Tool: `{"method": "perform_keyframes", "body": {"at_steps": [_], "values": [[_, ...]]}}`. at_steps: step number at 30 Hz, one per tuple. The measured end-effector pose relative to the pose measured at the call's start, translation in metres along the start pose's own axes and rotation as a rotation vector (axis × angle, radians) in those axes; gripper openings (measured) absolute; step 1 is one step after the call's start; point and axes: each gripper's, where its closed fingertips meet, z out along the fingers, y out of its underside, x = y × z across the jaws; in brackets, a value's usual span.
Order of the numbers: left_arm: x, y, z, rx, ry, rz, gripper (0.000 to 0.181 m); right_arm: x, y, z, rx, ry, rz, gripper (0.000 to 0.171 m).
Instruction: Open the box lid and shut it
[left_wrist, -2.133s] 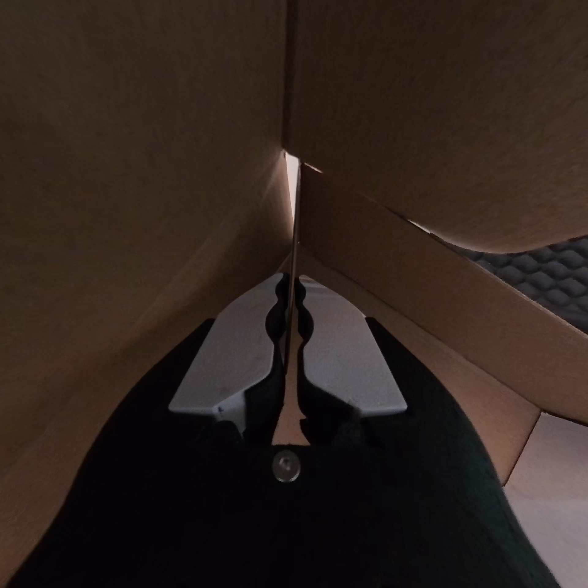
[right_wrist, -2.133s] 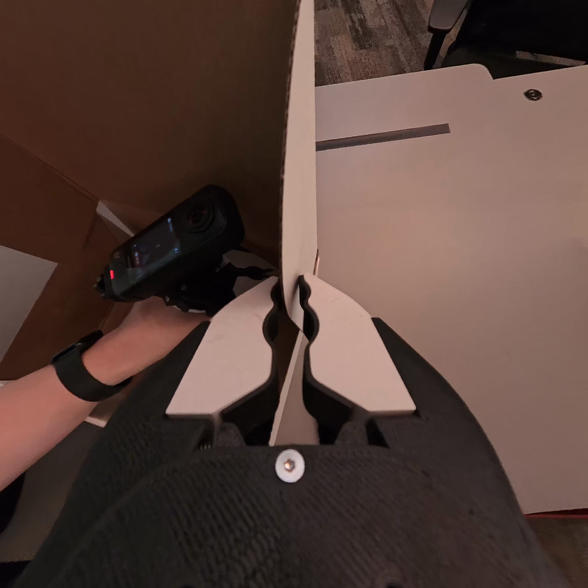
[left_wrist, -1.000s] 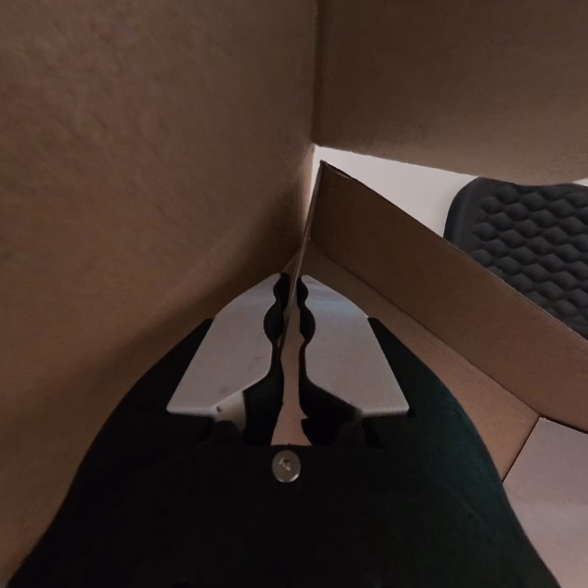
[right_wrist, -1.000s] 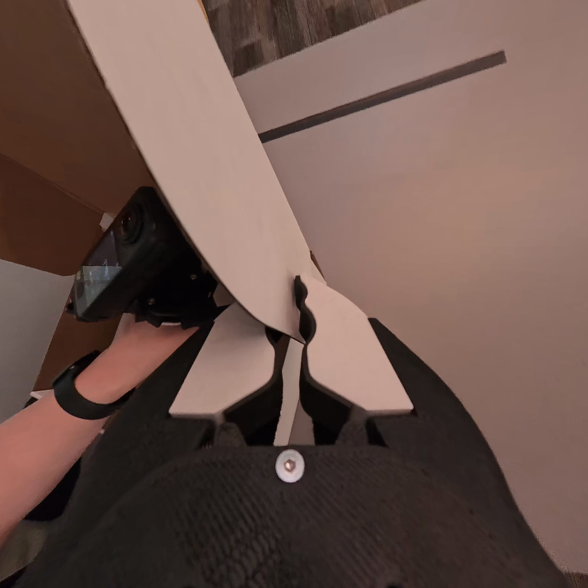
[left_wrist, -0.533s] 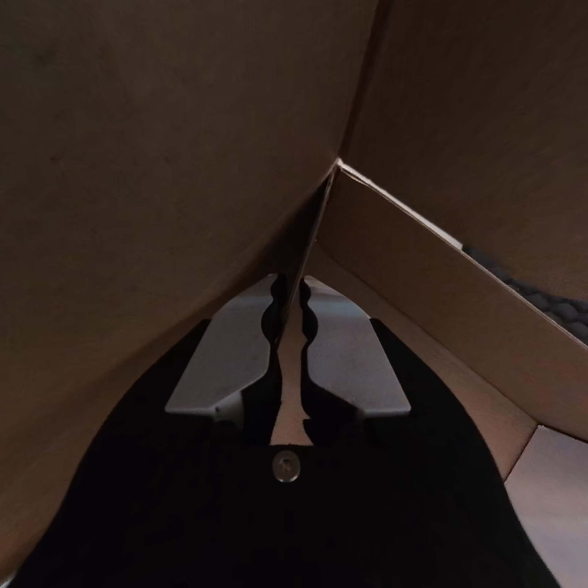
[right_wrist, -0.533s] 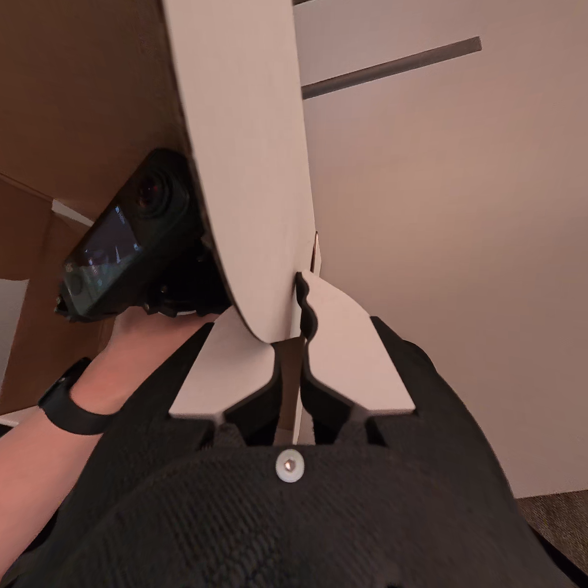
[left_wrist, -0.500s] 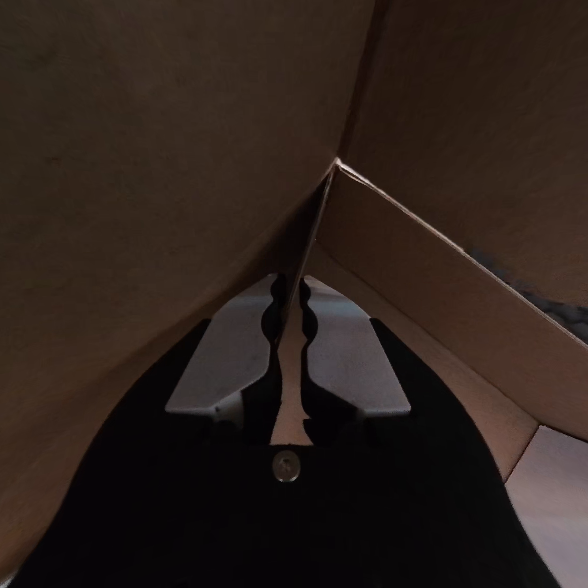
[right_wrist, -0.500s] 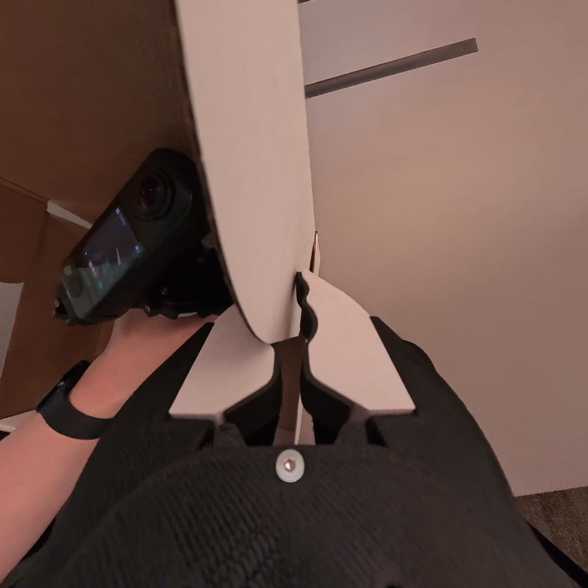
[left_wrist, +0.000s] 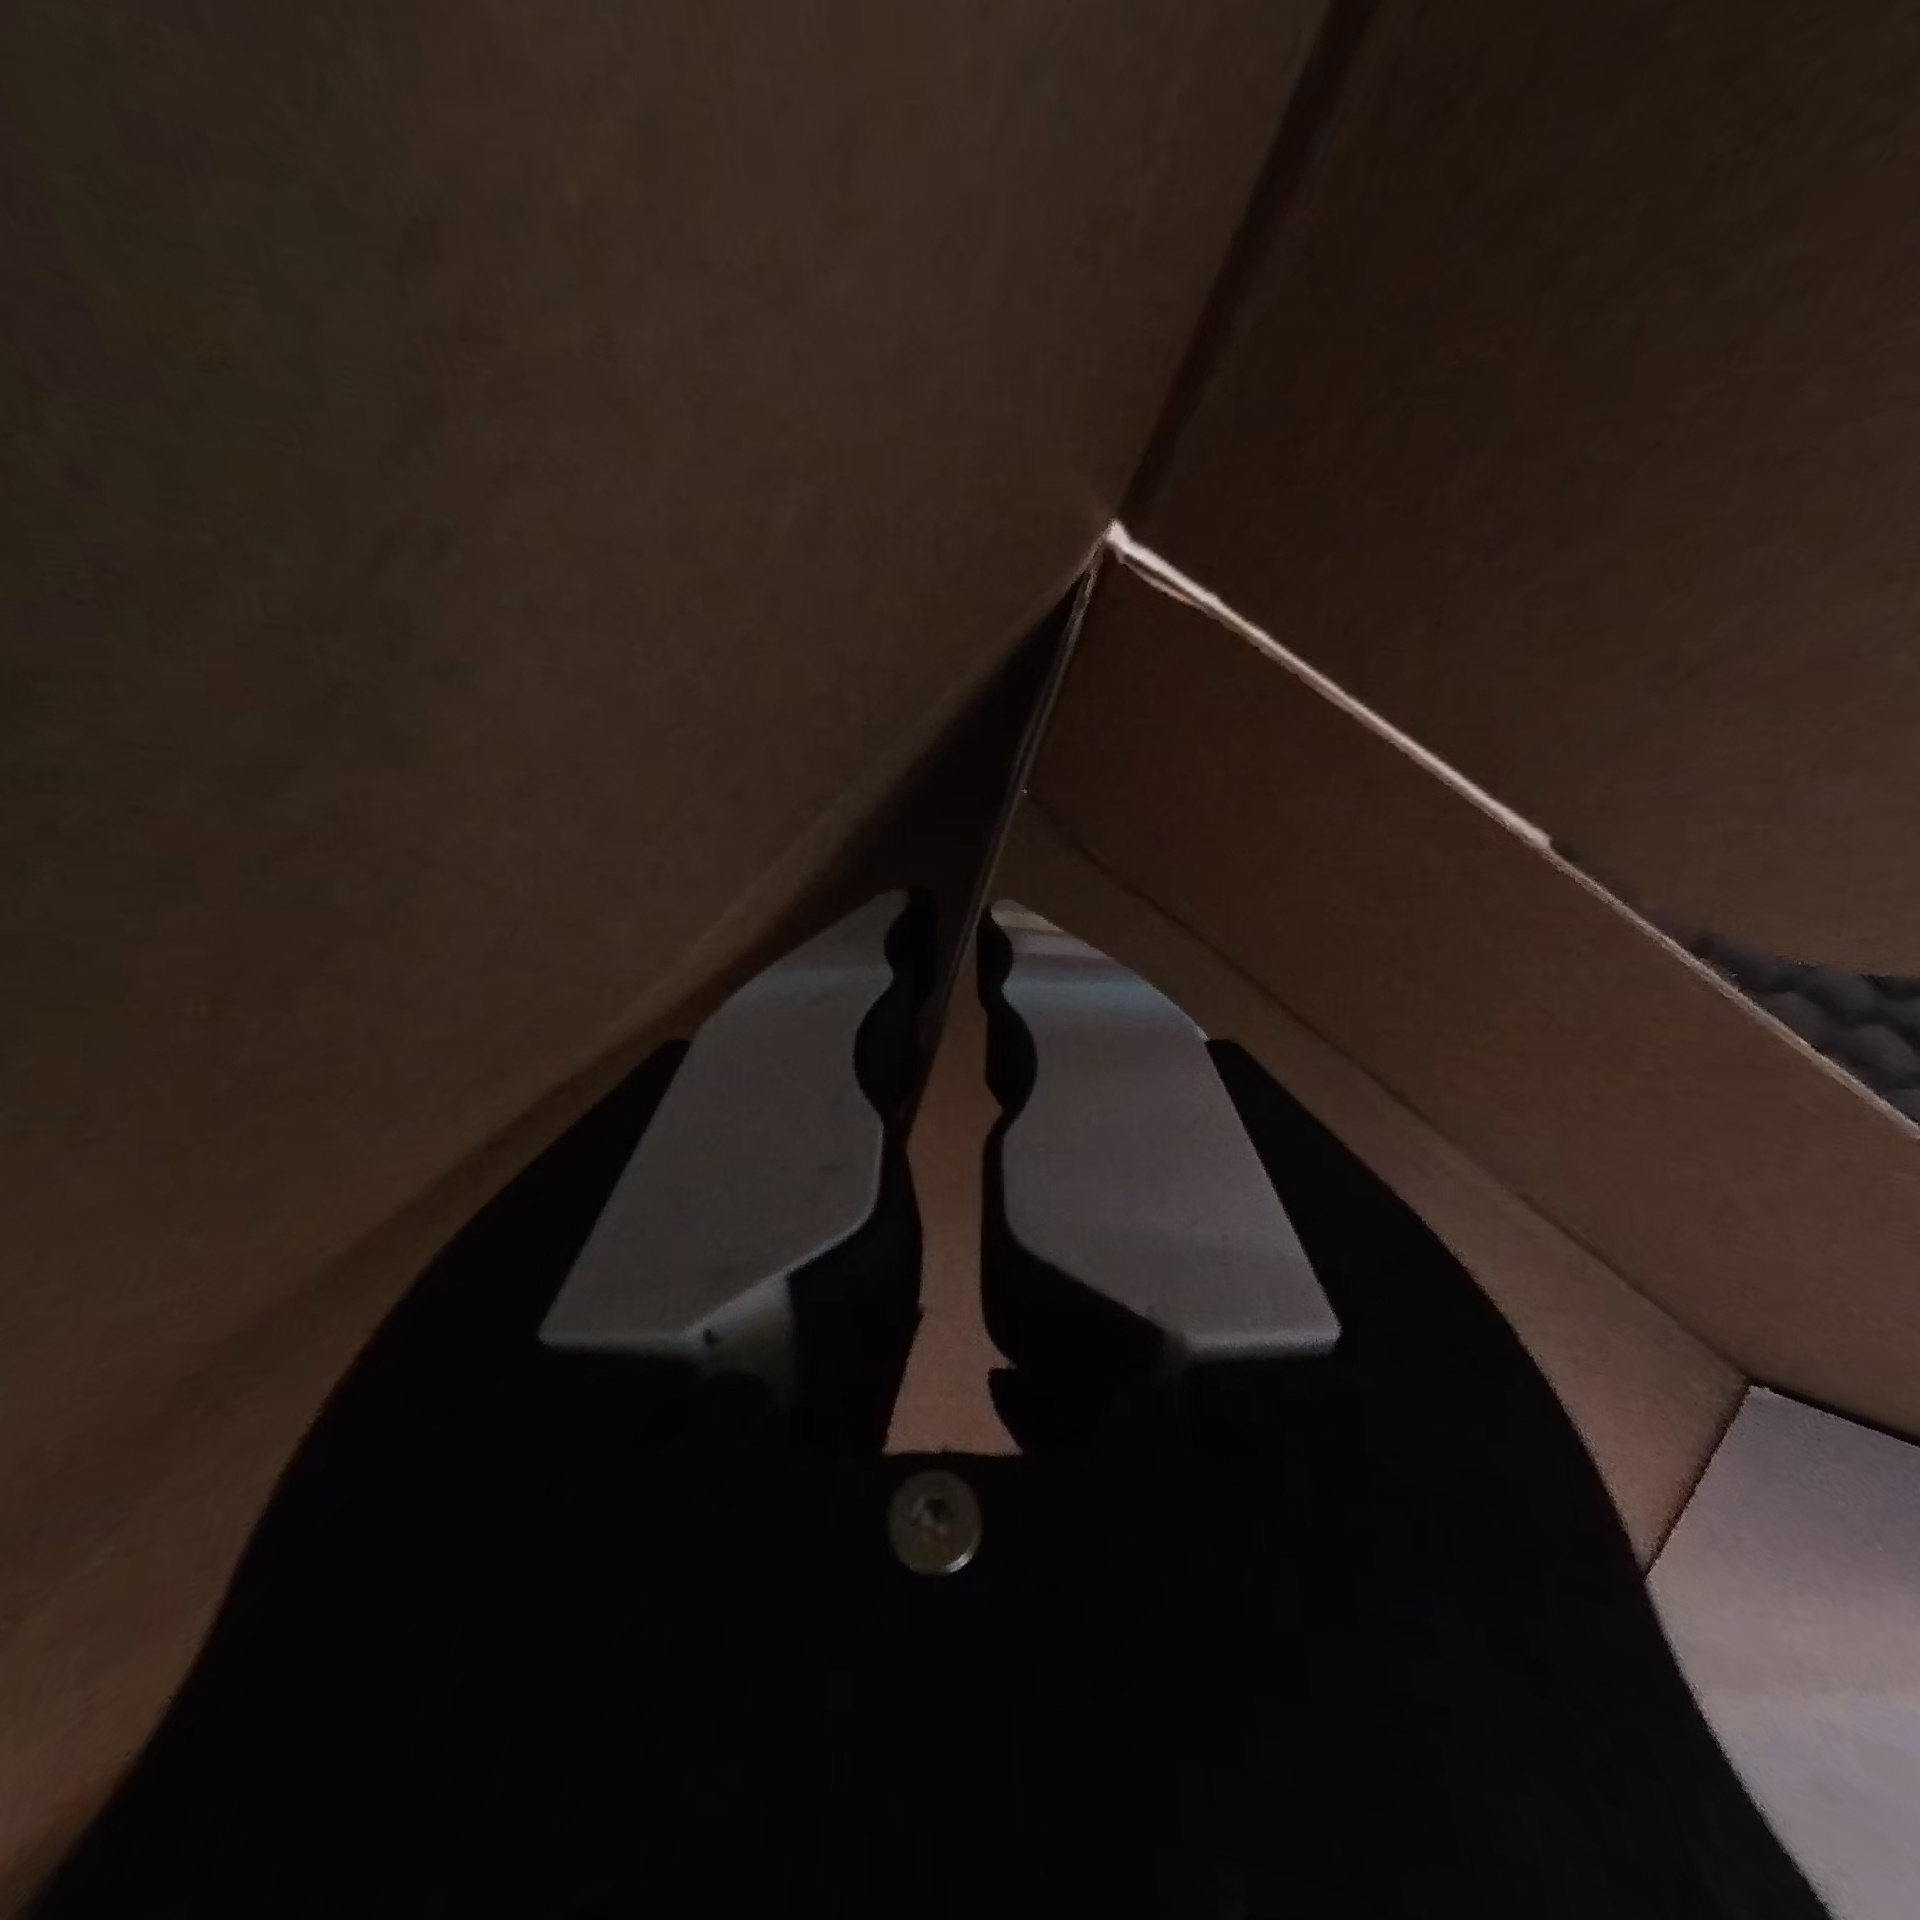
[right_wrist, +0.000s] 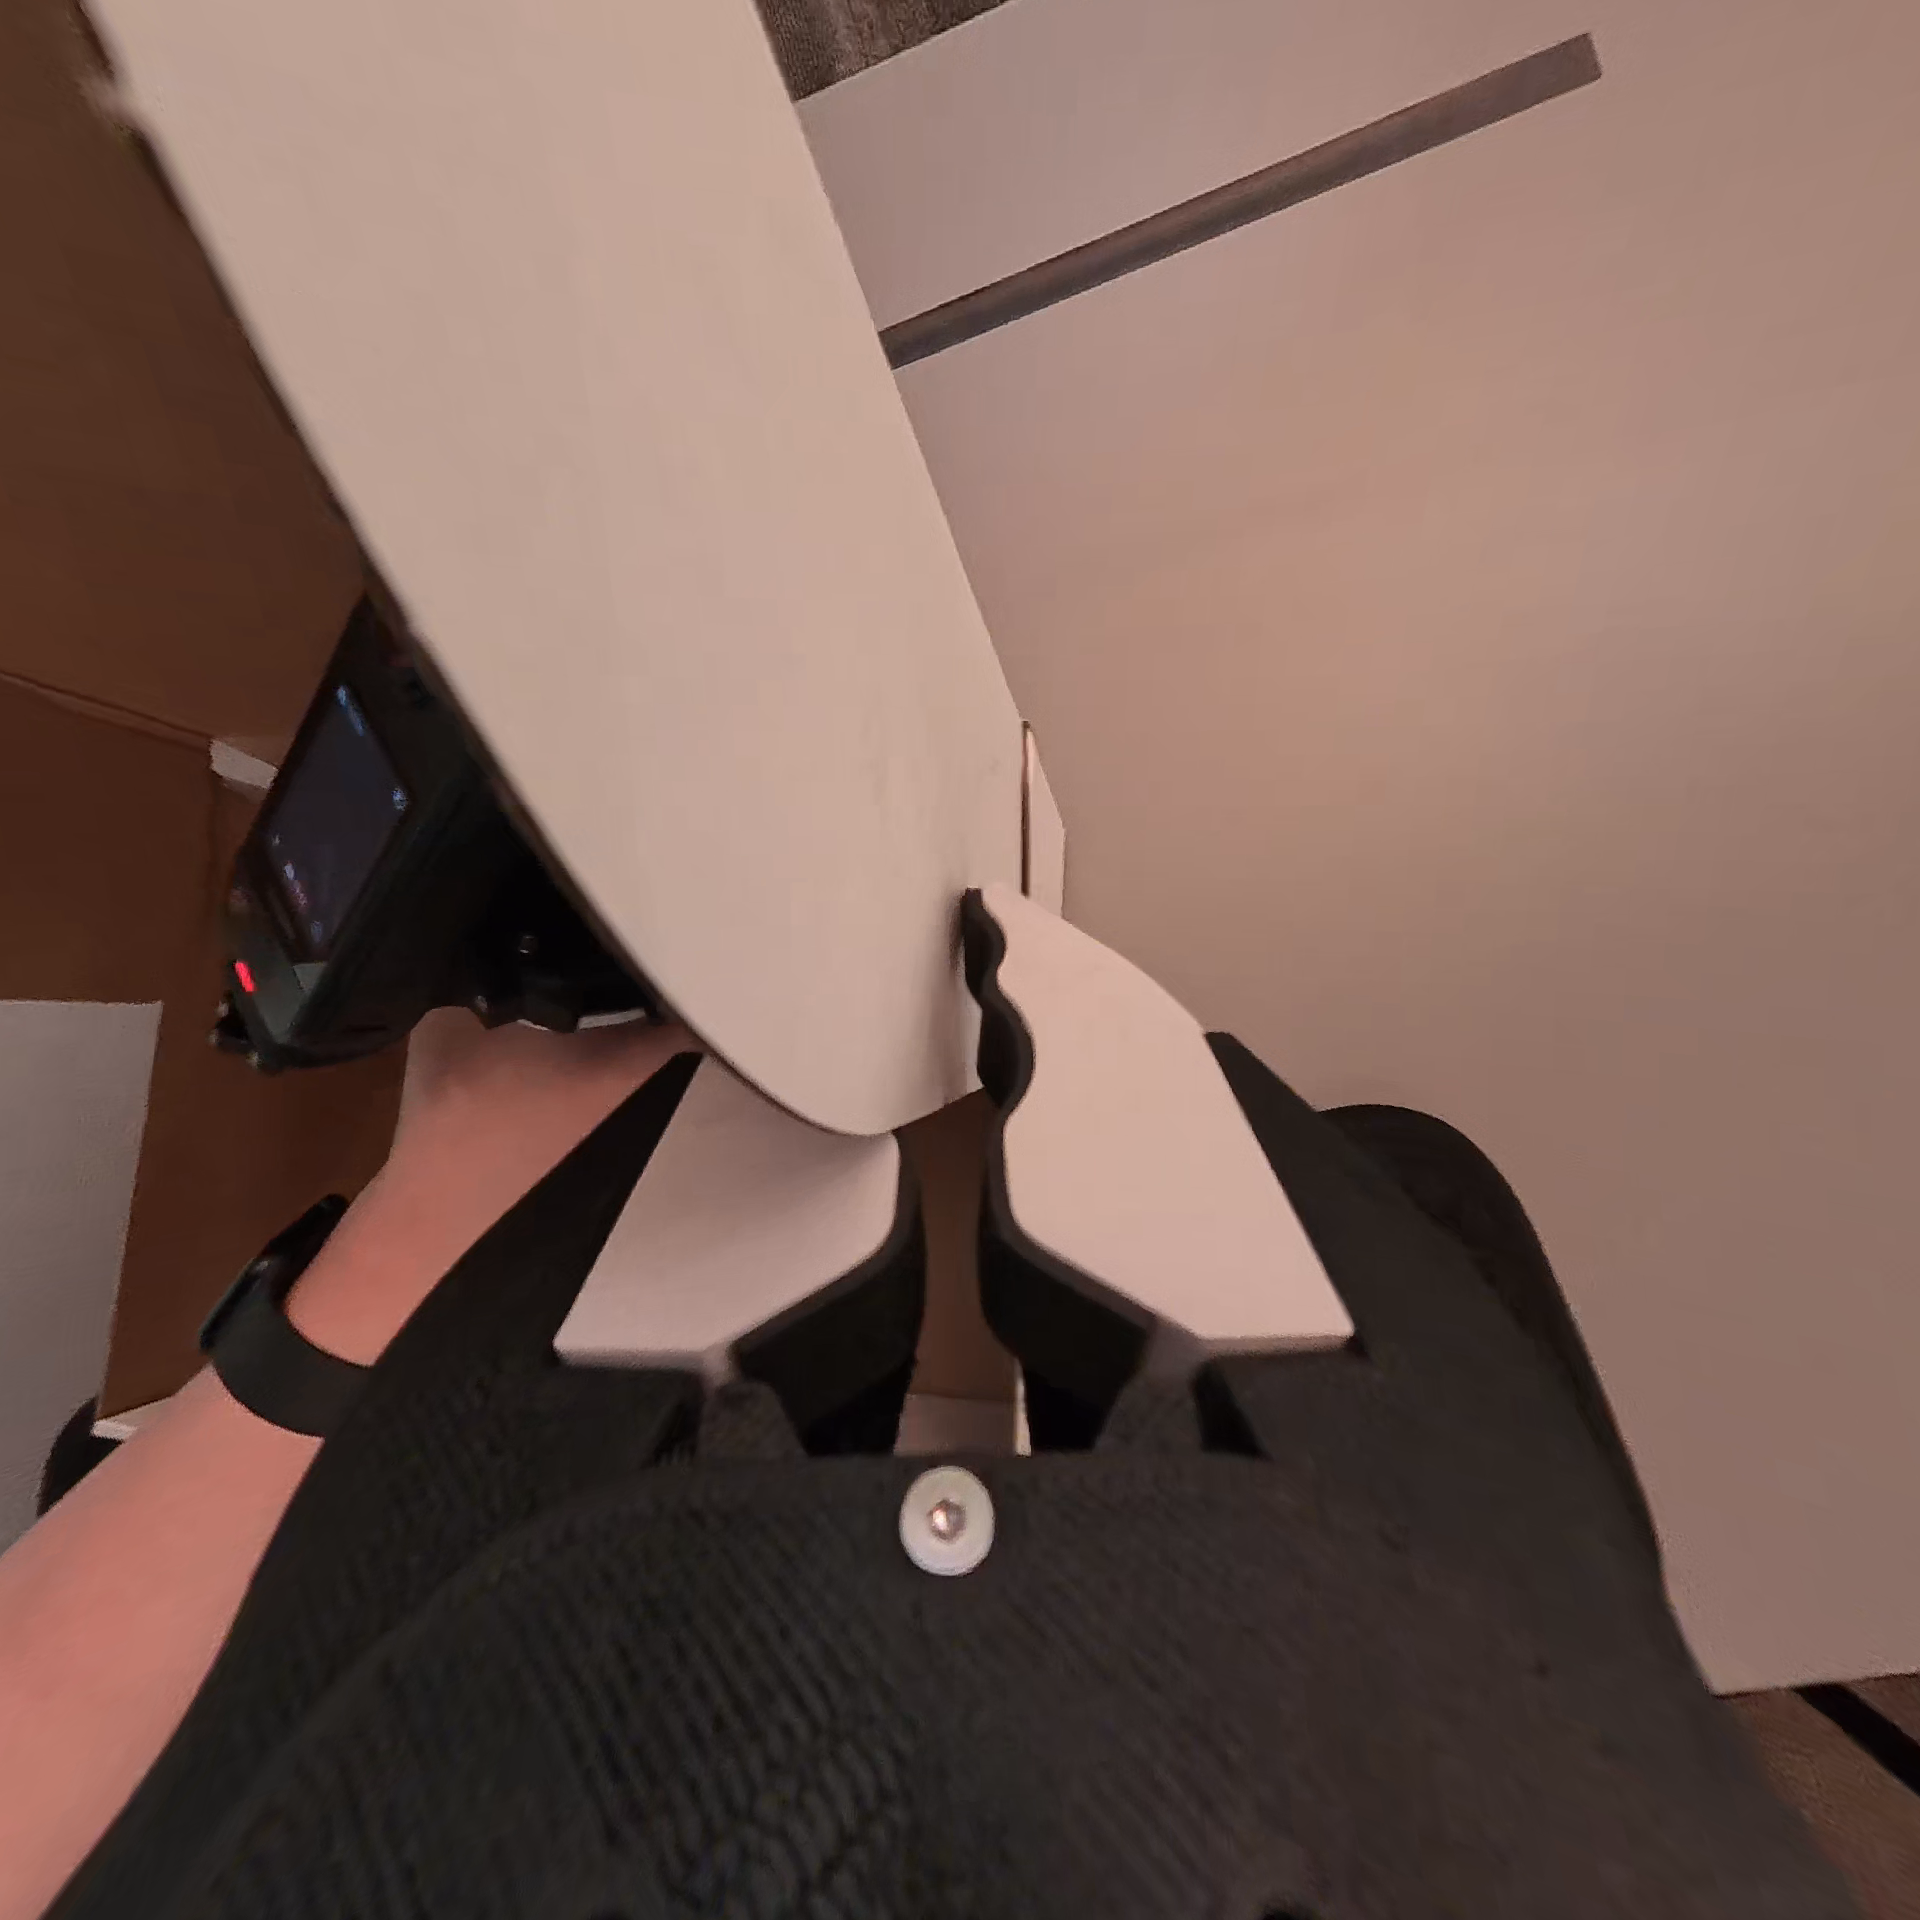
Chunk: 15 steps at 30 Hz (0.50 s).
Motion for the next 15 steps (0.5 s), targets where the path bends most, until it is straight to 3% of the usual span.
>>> {"method": "perform_keyframes", "body": {"at_steps": [7,15], "values": [[-0.005,0.001,0.0,-0.01,-0.037,0.014,0.007,-0.007,0.0,0.006,0.043,0.005,0.057,0.007],[-0.006,0.004,-0.002,0.0,-0.034,0.051,0.002,-0.005,0.003,0.014,0.223,-0.045,0.106,0.008]]}}
